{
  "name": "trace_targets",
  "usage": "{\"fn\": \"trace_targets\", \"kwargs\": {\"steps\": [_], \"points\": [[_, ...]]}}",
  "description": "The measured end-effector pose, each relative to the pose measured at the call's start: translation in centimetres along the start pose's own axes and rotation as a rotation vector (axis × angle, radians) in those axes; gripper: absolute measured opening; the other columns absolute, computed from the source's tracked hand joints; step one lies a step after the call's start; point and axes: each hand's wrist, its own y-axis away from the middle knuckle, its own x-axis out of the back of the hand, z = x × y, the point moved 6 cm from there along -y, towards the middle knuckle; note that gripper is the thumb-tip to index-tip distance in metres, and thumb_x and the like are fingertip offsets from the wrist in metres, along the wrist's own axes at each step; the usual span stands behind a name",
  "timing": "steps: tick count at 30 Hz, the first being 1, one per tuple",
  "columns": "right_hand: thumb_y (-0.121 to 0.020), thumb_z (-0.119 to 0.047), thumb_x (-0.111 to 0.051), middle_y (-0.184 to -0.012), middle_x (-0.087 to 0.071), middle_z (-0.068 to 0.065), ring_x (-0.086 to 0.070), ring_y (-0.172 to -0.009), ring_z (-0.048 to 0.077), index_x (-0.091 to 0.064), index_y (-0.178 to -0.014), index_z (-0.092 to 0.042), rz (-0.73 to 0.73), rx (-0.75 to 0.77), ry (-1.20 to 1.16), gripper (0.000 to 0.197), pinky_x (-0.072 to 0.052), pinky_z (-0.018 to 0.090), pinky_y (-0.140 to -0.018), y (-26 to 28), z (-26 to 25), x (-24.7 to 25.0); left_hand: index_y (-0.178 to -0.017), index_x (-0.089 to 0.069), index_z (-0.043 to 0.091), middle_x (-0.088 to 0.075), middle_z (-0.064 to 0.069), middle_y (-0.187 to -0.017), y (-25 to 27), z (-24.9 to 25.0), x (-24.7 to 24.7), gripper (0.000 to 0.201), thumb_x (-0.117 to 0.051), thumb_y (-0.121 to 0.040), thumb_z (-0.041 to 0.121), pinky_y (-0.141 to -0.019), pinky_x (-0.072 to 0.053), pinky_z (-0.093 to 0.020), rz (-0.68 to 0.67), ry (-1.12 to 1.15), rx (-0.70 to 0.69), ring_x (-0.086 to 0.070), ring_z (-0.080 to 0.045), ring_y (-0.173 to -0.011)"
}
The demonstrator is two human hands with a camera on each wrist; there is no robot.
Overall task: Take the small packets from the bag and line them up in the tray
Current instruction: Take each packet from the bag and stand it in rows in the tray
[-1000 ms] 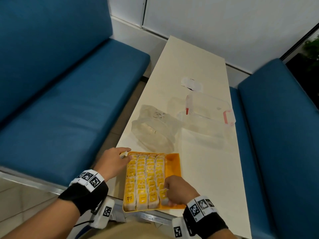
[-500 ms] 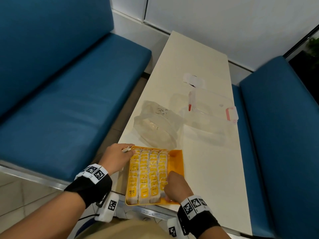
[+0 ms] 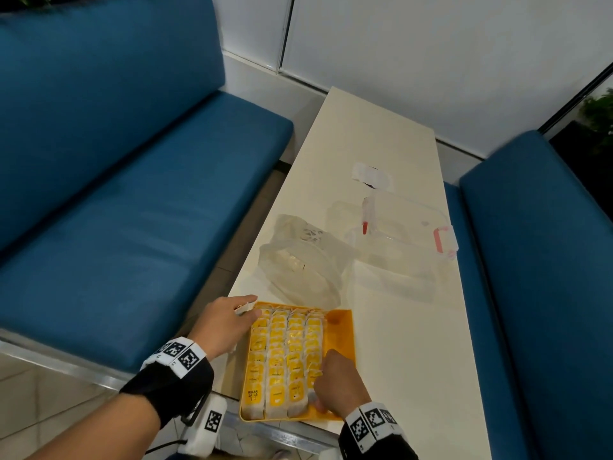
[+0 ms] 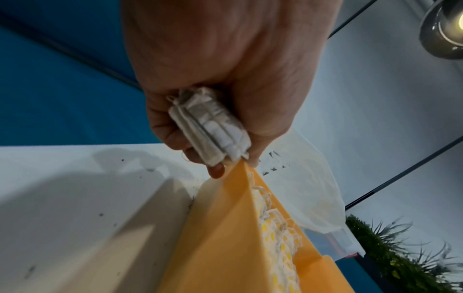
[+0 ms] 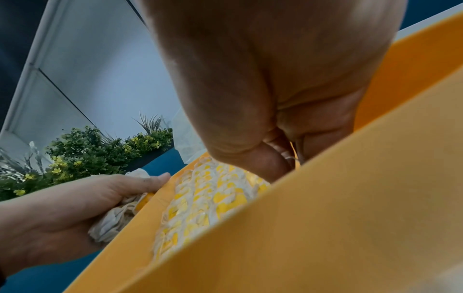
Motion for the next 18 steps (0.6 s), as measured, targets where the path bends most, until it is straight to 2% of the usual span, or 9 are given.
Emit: {"fn": "trace_targets", "kwargs": {"steps": [1, 3, 4, 6, 8, 10, 12, 15, 18], "points": [[-0.085, 0.003, -0.052, -0.117, -0.061, 0.009, -0.057, -0.090, 0.021, -0.054, -0.117, -0.009, -0.003, 0.006, 0.000, 0.034, -0.041, 0.021, -0.058, 0.1, 0.1, 0.0, -0.131, -0.067, 0.032, -0.065, 0.008, -0.128, 0.1, 0.1, 0.4, 0.039, -0.069, -0.094, 0.042, -0.096, -0.056, -0.039, 0.017, 0.028, 0.012, -0.065, -0.015, -0.113], [-0.088, -0.003, -0.051, -0.111, -0.062, 0.006, -0.058, -0.087, 0.019, -0.053, -0.110, -0.013, 0.030, 0.033, -0.011, 0.025, -0.042, 0.020, -0.053, 0.3, 0.0, 0.8, -0.120, -0.071, 0.036, -0.067, 0.007, -0.116, 0.5, 0.9, 1.0, 0.028, -0.071, -0.092, 0.042, -0.070, -0.058, -0.033, 0.044, 0.101, 0.024, -0.067, -0.017, -0.095], [-0.089, -0.008, -0.050, -0.106, -0.063, 0.004, -0.061, -0.085, 0.019, -0.053, -0.104, -0.015, 0.065, 0.054, -0.033, 0.017, -0.047, 0.022, -0.056, 0.5, -0.2, 1.6, -0.112, -0.072, 0.036, -0.071, 0.004, -0.105, 0.8, 1.5, 1.1, 0.021, -0.072, -0.092, 0.041, -0.058, -0.054, -0.029, 0.026, 0.136, 0.024, -0.066, -0.017, -0.081], [-0.089, -0.016, -0.054, -0.096, -0.065, -0.001, -0.066, -0.083, 0.016, -0.055, -0.096, -0.021, 0.167, 0.134, -0.096, 0.008, -0.053, 0.028, -0.068, 1.0, -1.1, 3.8, -0.106, -0.072, 0.034, -0.073, 0.002, -0.082, 1.2, 2.7, 0.5, 0.014, -0.073, -0.092, 0.037, -0.046, -0.046, -0.023, -0.077, 0.169, 0.000, -0.059, -0.011, -0.062], [-0.090, -0.020, -0.063, -0.090, -0.066, -0.009, -0.062, -0.079, 0.003, -0.060, -0.093, -0.028, 0.280, 0.315, -0.184, 0.009, -0.049, 0.021, -0.072, 2.1, -3.3, 6.4, -0.109, -0.071, 0.028, -0.070, 0.002, -0.072, 1.6, 4.0, -0.6, 0.017, -0.074, -0.092, 0.030, -0.044, -0.042, -0.016, -0.183, 0.173, -0.053, -0.055, -0.004, -0.053], [-0.087, -0.020, -0.069, -0.090, -0.066, -0.011, -0.060, -0.077, 0.002, -0.065, -0.092, -0.033, 0.321, 0.509, -0.302, 0.014, -0.044, 0.012, -0.071, 3.7, -6.0, 8.7, -0.112, -0.068, 0.024, -0.068, 0.002, -0.071, 1.8, 5.1, -1.8, 0.021, -0.075, -0.092, 0.023, -0.041, -0.041, -0.013, -0.248, 0.172, -0.087, -0.056, 0.000, -0.050], [-0.084, -0.021, -0.074, -0.095, -0.066, -0.013, -0.060, -0.077, 0.006, -0.067, -0.095, -0.036, 0.247, 0.619, -0.378, 0.020, -0.046, 0.010, -0.071, 4.7, -8.1, 9.5, -0.113, -0.067, 0.024, -0.070, 0.000, -0.074, 2.2, 6.2, -2.8, 0.024, -0.076, -0.090, 0.021, -0.044, -0.048, -0.022, -0.314, 0.163, -0.114, -0.060, -0.003, -0.055], [-0.082, -0.021, -0.076, -0.096, -0.066, -0.011, -0.061, -0.080, 0.009, -0.072, -0.097, -0.032, 0.169, 0.696, -0.318, 0.019, -0.051, 0.016, -0.074, 4.7, -9.9, 8.8, -0.110, -0.069, 0.028, -0.073, -0.006, -0.083, 2.3, 7.2, -3.7, 0.035, -0.075, -0.076, 0.021, -0.057, -0.052, -0.030, -0.392, 0.138, -0.169, -0.064, -0.011, -0.064], [-0.083, -0.014, -0.074, -0.088, -0.067, -0.006, -0.060, -0.078, 0.006, -0.074, -0.085, -0.020, 0.214, 0.676, -0.391, 0.006, -0.049, 0.014, -0.072, 4.0, -9.8, 8.8, -0.098, -0.068, 0.031, -0.072, 0.006, -0.083, 1.8, 7.4, -3.9, 0.032, -0.075, -0.067, 0.033, -0.062, -0.051, -0.027, -0.395, 0.104, -0.209, -0.065, -0.006, -0.069]]}}
